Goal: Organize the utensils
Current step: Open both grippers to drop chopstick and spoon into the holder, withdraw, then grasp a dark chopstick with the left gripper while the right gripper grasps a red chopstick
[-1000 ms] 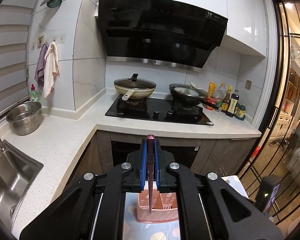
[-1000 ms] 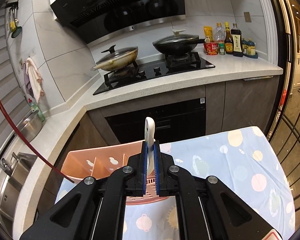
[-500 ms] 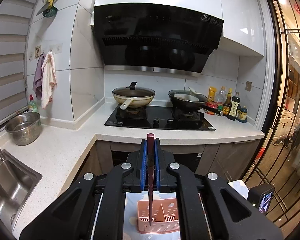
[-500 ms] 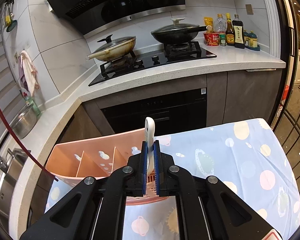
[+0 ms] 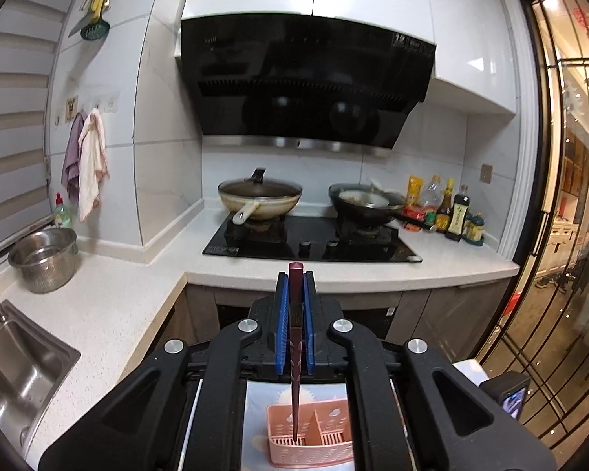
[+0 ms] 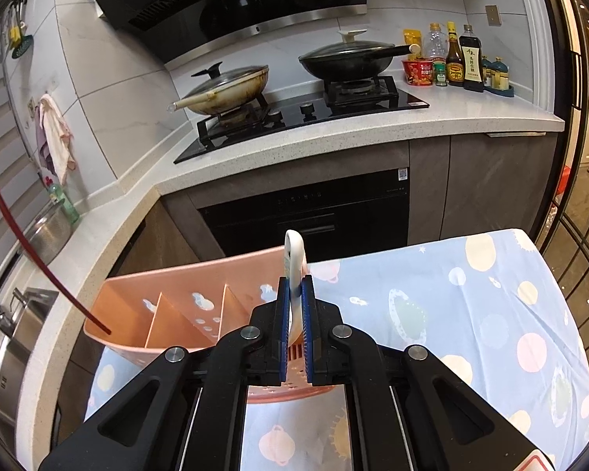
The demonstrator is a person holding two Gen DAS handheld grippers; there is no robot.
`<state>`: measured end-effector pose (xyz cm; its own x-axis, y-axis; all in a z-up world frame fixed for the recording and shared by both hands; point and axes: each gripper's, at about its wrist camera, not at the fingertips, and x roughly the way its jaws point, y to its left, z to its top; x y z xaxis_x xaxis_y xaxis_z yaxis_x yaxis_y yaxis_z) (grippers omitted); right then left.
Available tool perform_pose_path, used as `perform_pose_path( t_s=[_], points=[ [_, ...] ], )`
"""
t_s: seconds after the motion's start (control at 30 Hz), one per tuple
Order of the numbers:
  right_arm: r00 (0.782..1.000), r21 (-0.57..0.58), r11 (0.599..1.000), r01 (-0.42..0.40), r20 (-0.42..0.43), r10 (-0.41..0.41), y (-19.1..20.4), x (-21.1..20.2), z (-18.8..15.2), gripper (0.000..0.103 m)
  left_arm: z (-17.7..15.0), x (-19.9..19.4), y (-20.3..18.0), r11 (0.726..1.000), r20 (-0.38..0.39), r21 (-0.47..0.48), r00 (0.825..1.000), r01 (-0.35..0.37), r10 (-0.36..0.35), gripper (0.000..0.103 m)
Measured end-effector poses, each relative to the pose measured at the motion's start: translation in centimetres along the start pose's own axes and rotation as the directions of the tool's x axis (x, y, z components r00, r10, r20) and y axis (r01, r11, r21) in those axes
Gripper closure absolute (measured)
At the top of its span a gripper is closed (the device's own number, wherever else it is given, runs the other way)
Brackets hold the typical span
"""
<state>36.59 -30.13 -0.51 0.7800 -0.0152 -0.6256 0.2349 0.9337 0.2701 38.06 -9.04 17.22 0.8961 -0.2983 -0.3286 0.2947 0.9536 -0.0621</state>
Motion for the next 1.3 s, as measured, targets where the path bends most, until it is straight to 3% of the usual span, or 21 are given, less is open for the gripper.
perform_pose_path(
  t_s=[0.13, 0.17, 0.23, 0.27, 0.3, 0.57, 0.73, 0.9, 1.03, 1.3],
  points=[
    [1.0, -0.019, 1.0, 0.011, 0.02, -0.011, 0.1, -0.8, -0.4, 0.092, -1.0, 0.9, 0.9, 0.999, -0.05, -0.049, 0.999, 0.004, -0.007, 0.092],
    [1.0, -0.02, 1.0, 0.011, 0.026, -0.01, 0.1, -1.1, -0.4, 0.09, -1.2, 0.8, 1.1, 0.999, -0.053, -0.052, 0.999, 0.002, -0.004, 0.085],
    [0.999, -0.007, 1.0, -0.001, 0.035, 0.001, -0.1, -2.0, -0.5, 0.085, -1.6, 0.1, 1.3, 0.998, -0.051, -0.062, 0.999, -0.008, 0.005, 0.06],
    [0.999, 0.002, 1.0, -0.007, 0.04, 0.007, -0.3, -2.6, -0.6, 0.081, -1.9, -0.3, 1.4, 0.998, -0.047, -0.067, 0.999, -0.013, 0.01, 0.041],
    [0.999, 0.012, 1.0, -0.016, 0.046, 0.016, -0.4, -3.2, -0.8, 0.08, -2.2, -1.1, 1.4, 0.997, -0.034, -0.073, 0.999, -0.016, 0.014, 0.033],
    [0.995, 0.064, 0.993, -0.094, 0.051, 0.091, -1.5, -9.2, -4.4, 0.068, -6.5, -6.4, 1.3, 0.997, -0.096, -0.077, 0.995, 0.027, -0.035, 0.022],
    [0.994, 0.074, 0.991, -0.112, 0.017, 0.111, -2.4, -13.5, -8.9, 0.066, -12.0, -9.6, 1.5, 0.996, -0.198, -0.084, 0.98, 0.013, -0.029, 0.019],
    [0.996, 0.044, 0.996, -0.074, -0.045, 0.076, -3.3, -17.4, -15.4, 0.065, -18.9, -12.3, 2.5, 0.991, -0.33, -0.135, 0.943, 0.003, -0.048, 0.019],
    [0.99, 0.029, 0.998, -0.054, -0.128, 0.057, -4.1, -19.7, -20.7, 0.065, -24.0, -14.5, 2.5, 0.993, -0.417, -0.113, 0.909, -0.028, -0.022, 0.019],
    [0.965, -0.011, 1.0, -0.012, -0.261, 0.008, -4.3, -21.8, -29.3, 0.065, -32.1, -17.8, 2.4, 0.996, -0.565, -0.075, 0.825, -0.041, -0.008, 0.019]
  ],
)
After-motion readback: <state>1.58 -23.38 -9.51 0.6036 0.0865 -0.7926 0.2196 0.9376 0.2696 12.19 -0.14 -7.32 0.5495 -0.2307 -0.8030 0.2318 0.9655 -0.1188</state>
